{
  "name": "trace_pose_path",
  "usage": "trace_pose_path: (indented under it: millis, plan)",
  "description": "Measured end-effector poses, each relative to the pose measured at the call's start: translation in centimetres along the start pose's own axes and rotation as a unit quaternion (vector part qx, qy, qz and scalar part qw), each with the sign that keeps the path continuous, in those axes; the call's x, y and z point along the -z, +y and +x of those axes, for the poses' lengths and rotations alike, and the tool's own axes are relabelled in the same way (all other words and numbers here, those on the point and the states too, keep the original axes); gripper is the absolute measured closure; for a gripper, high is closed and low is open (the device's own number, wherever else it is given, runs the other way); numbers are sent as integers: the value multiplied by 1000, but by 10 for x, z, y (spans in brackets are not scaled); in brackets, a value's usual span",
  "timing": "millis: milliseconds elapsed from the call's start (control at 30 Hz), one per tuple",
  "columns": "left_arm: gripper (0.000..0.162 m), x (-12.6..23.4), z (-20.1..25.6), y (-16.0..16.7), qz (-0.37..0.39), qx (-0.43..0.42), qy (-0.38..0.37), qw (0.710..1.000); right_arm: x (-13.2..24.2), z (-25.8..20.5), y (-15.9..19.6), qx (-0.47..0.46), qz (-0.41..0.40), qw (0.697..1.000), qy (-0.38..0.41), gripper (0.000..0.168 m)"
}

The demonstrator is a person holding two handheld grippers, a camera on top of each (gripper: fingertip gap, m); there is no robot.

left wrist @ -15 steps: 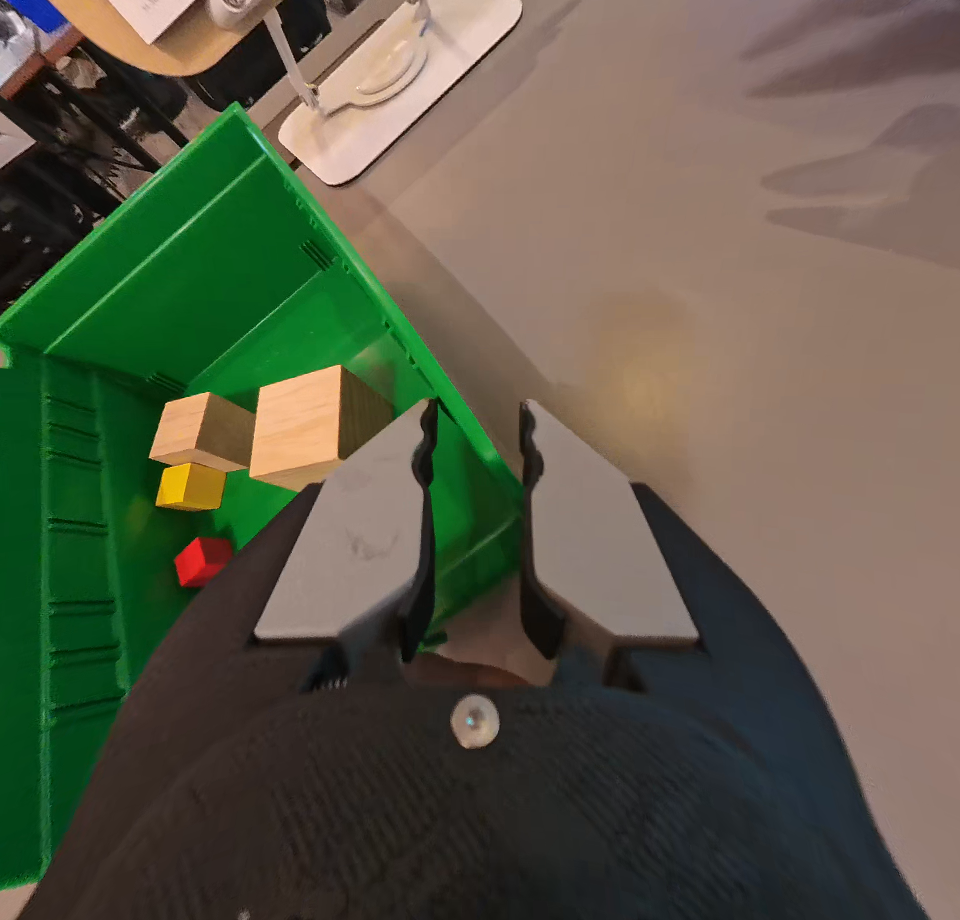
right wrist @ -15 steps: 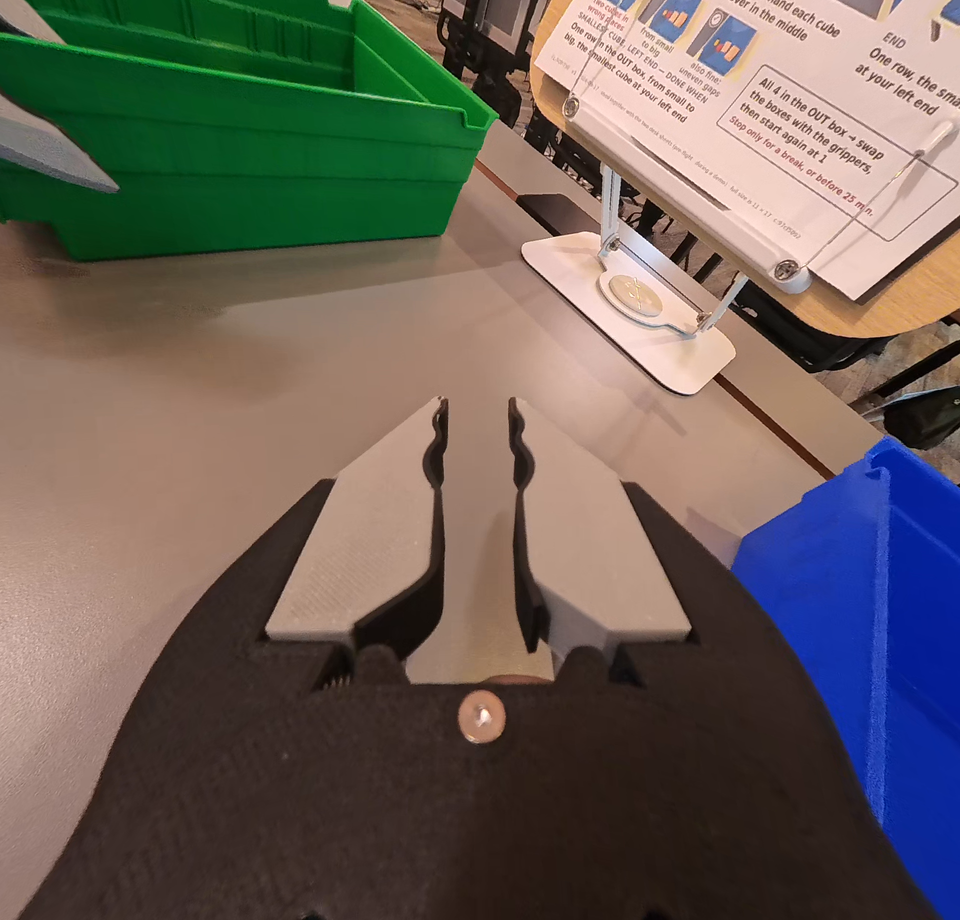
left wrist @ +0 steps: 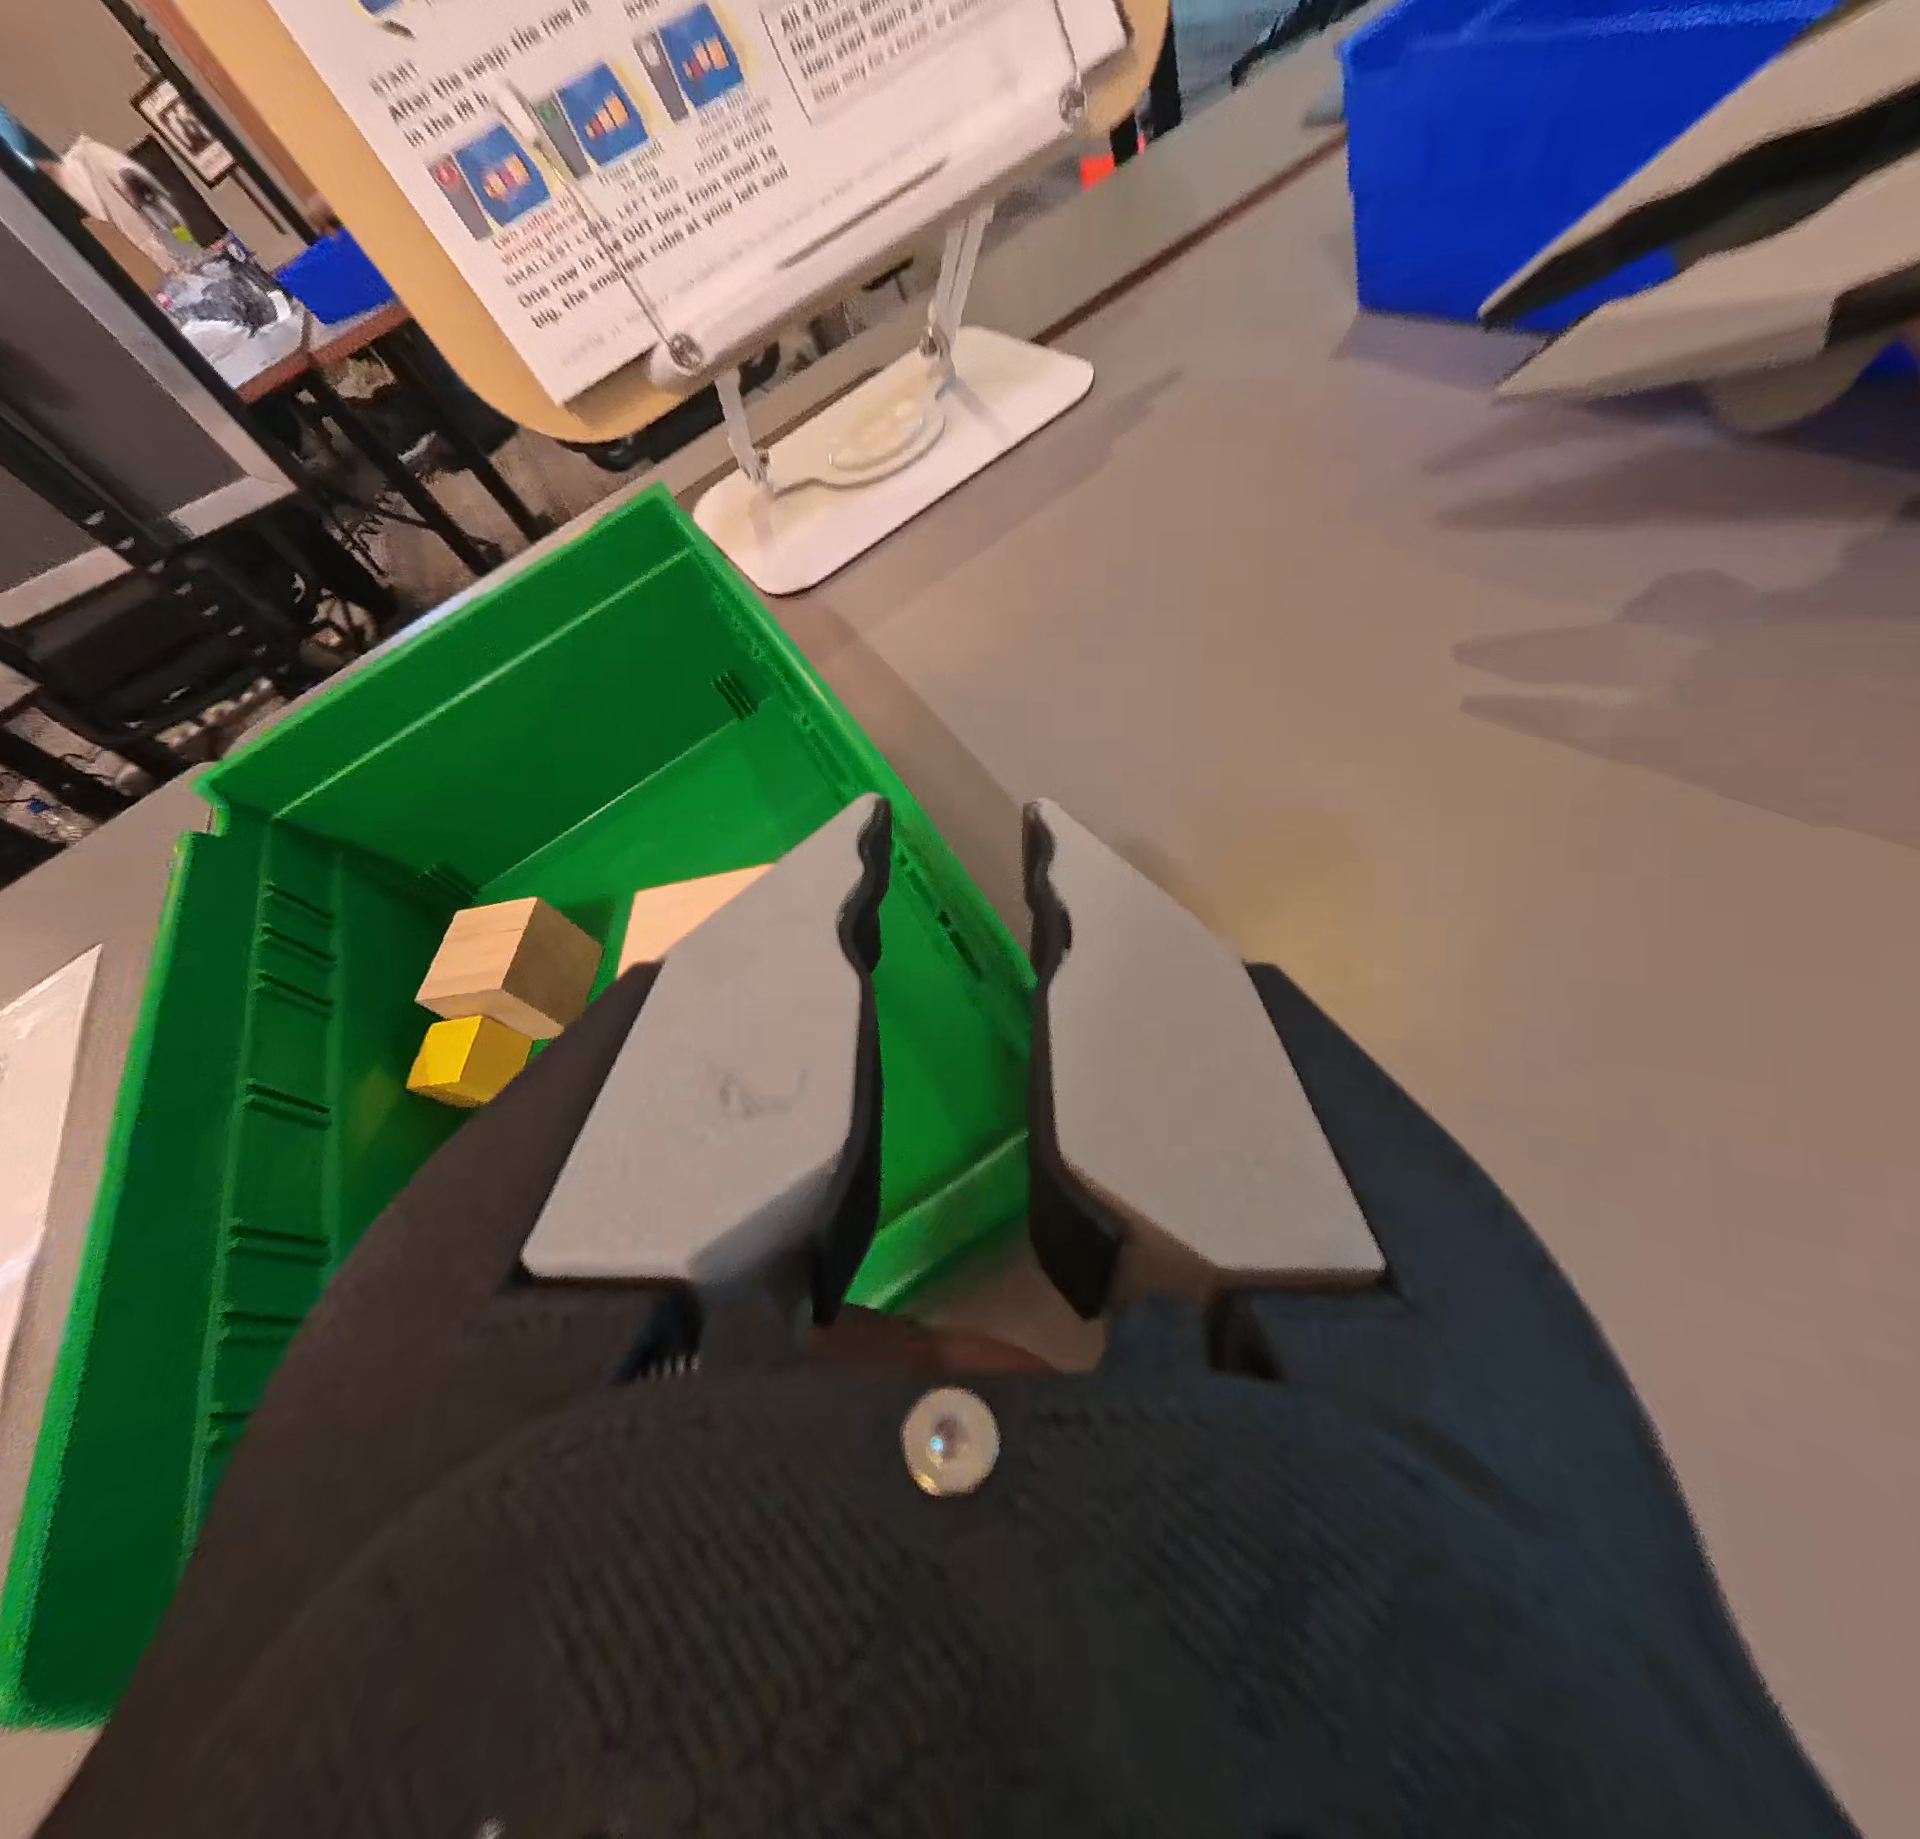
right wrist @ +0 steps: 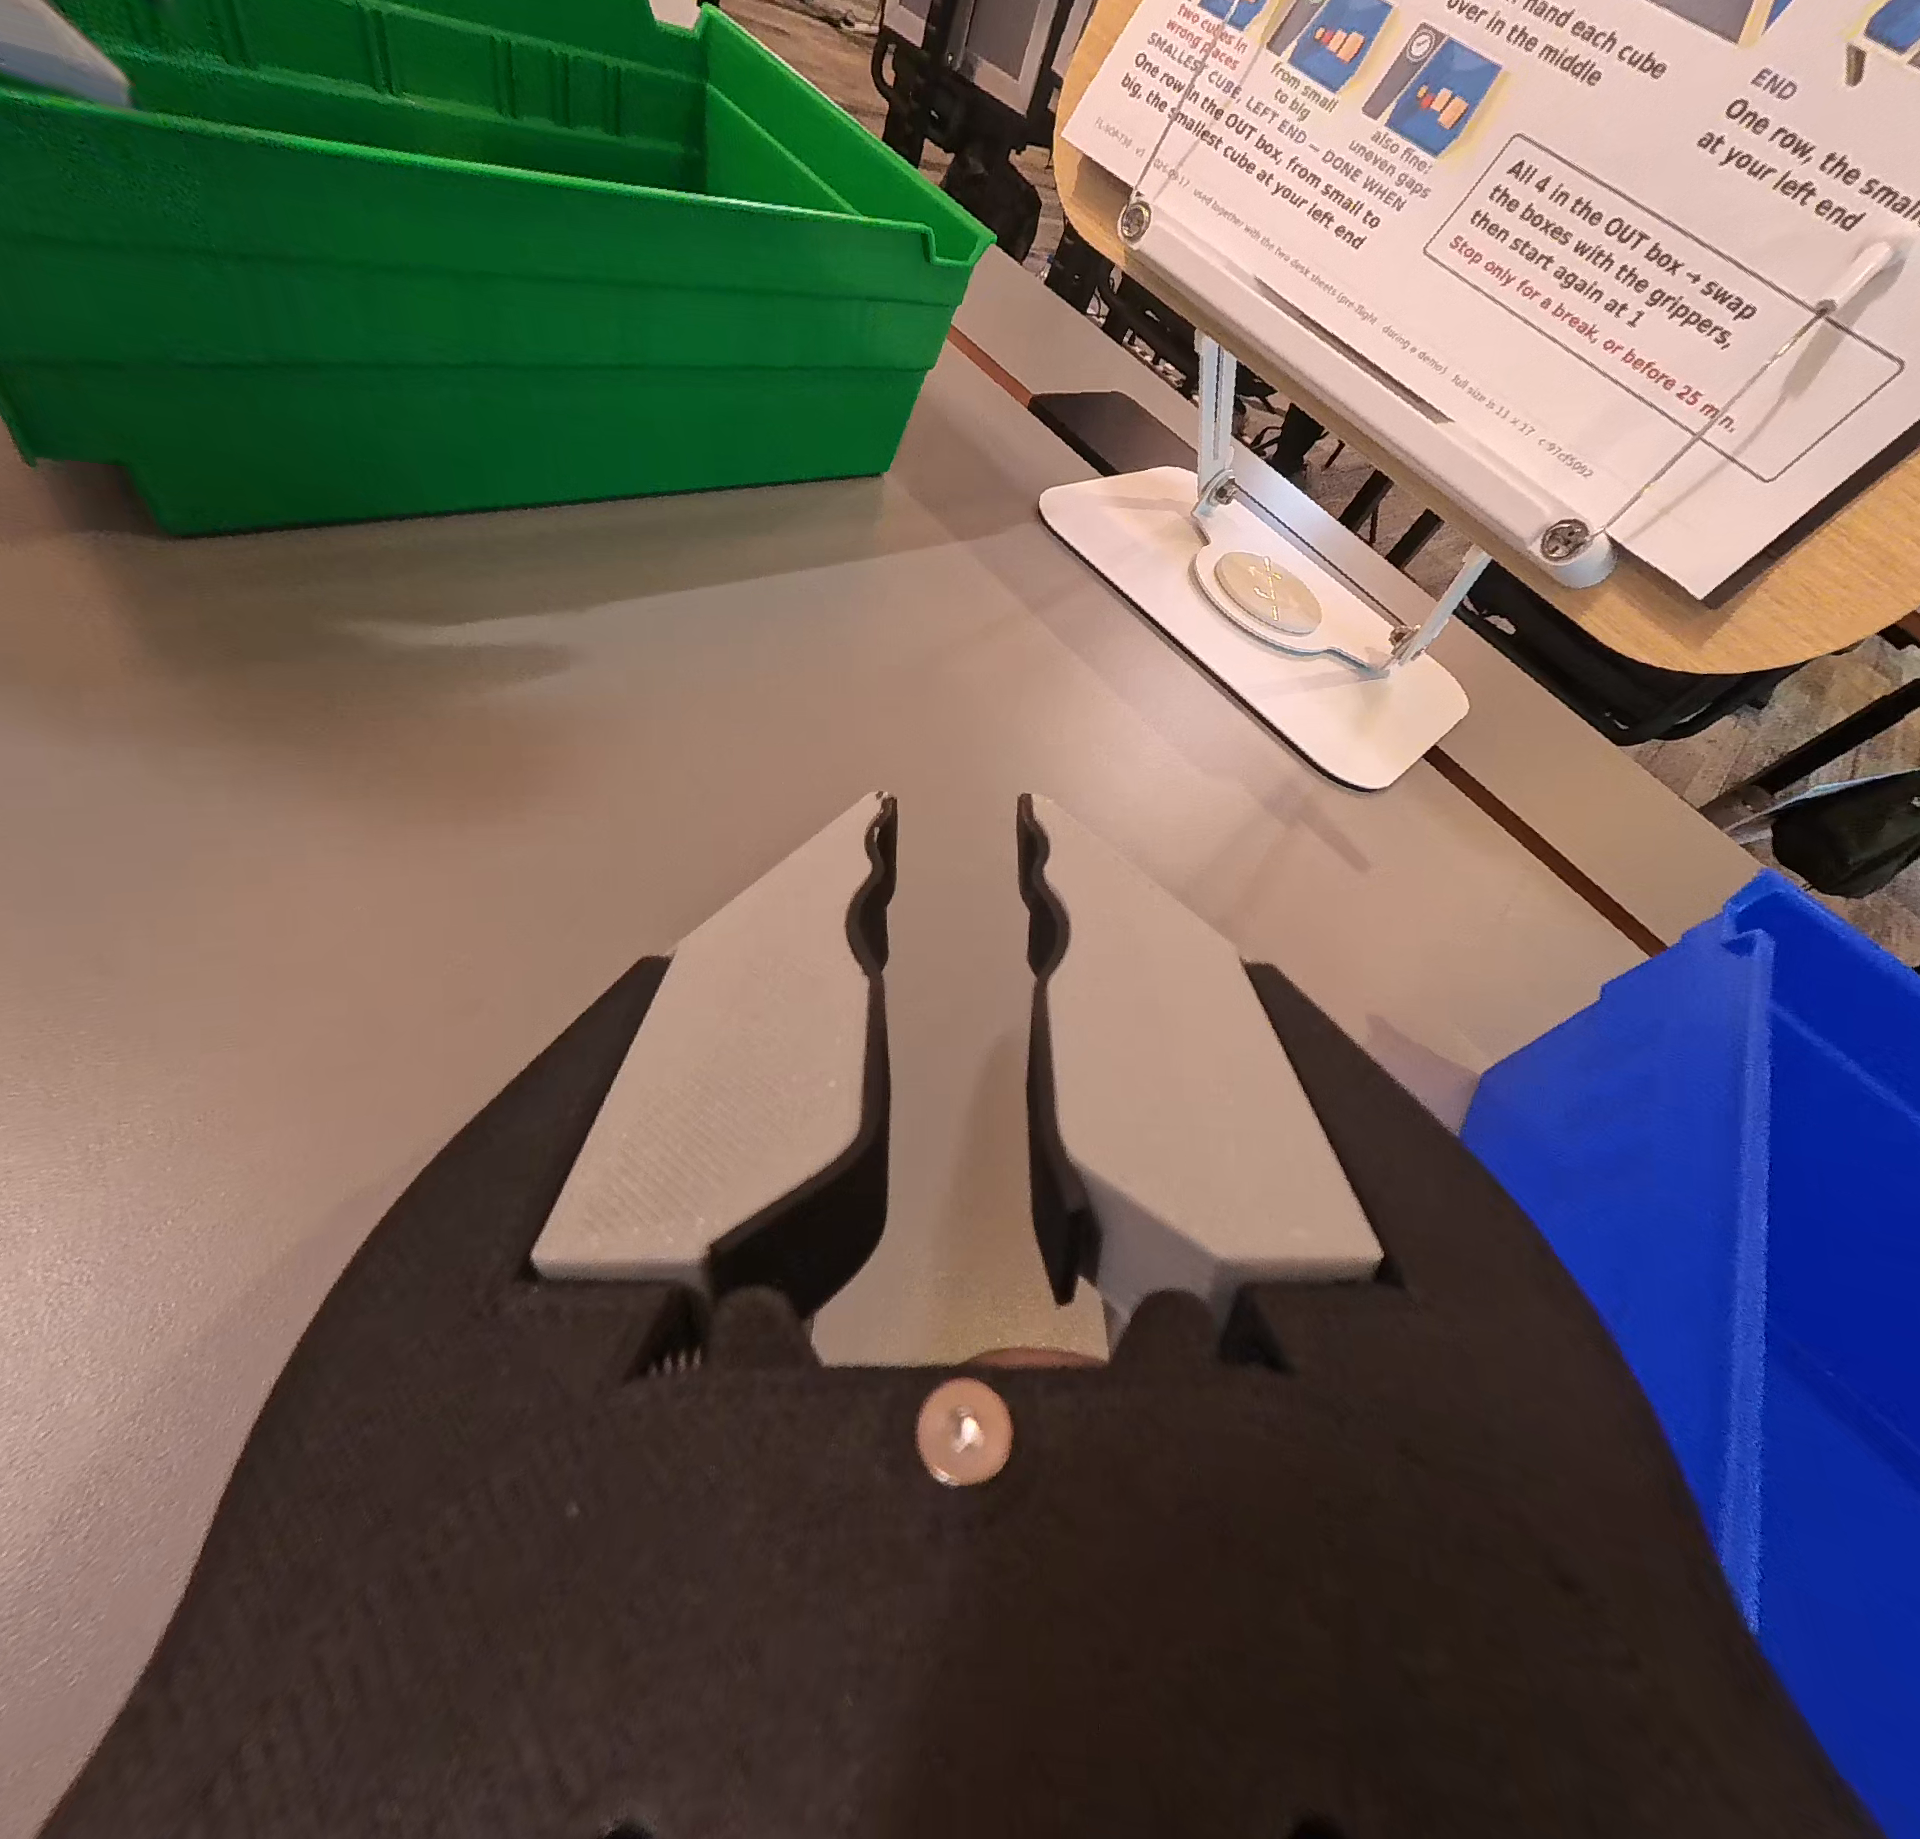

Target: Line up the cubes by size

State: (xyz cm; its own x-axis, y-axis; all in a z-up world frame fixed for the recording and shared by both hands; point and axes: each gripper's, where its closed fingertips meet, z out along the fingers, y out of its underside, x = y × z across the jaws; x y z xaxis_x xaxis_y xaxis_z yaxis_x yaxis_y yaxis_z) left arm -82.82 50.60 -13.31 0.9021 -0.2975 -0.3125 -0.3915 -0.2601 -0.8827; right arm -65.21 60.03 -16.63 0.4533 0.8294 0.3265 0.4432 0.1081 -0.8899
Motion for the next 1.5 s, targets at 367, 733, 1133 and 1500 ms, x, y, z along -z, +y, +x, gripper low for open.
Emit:
trace_pose_path:
  millis: [367, 733, 1133, 1500]
  plan:
    - [137, 11, -1, 15, -26, 29, 44, 998, -4, -3, 4, -1, -9, 1000, -5, 148]
    - [136, -28, 12, 33, -66, 15, 22, 997, 0, -3, -2, 2, 2, 1000, -2, 148]
    - [136, -19, 11, 20, -48, -8, 8, 999, 3, -2, -6, 3, 10, 1000, 0, 148]
    - [137, 5, 2, 8, -23, 2, 16, 1000, 36, -16, -29, -67, 44, 995, -54, 140]
